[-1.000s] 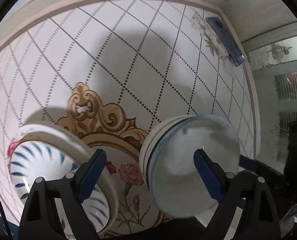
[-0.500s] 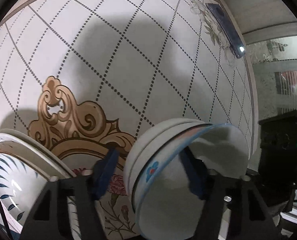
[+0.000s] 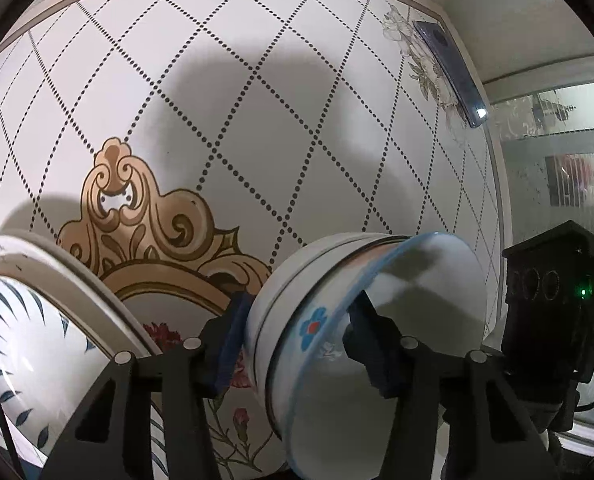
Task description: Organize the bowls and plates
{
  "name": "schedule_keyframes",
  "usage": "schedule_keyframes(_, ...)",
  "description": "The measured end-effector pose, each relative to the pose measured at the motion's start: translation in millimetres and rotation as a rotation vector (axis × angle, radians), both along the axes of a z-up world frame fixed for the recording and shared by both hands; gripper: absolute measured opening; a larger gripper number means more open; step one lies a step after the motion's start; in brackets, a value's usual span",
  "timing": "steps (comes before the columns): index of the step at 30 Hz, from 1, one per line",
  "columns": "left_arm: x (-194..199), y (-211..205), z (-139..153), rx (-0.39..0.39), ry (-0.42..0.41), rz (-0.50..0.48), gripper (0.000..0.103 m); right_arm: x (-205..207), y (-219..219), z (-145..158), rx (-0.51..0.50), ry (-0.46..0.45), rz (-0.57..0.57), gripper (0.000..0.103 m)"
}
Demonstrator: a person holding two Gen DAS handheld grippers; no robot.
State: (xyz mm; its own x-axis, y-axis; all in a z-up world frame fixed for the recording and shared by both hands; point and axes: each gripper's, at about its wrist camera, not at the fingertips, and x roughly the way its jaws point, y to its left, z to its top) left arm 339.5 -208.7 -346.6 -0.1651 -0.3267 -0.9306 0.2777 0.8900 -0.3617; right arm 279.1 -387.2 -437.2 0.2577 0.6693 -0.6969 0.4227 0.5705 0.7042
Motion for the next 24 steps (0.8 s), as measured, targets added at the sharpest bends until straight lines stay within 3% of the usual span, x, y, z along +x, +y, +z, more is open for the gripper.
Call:
schedule_keyframes(14, -4.7, 22.2, 29.8, 0.001, -0.014, 0.057, 0.049, -3.9, 5.2, 32.9, -0.014, -0.008, 0.030, 0.053)
schedule_keyframes(24, -3.1, 92.7, 58.8, 0.007, -0.045, 0.186, 0.049, 30.2, 58.7, 66.9, -0.003, -0.038, 0.161, 0.053)
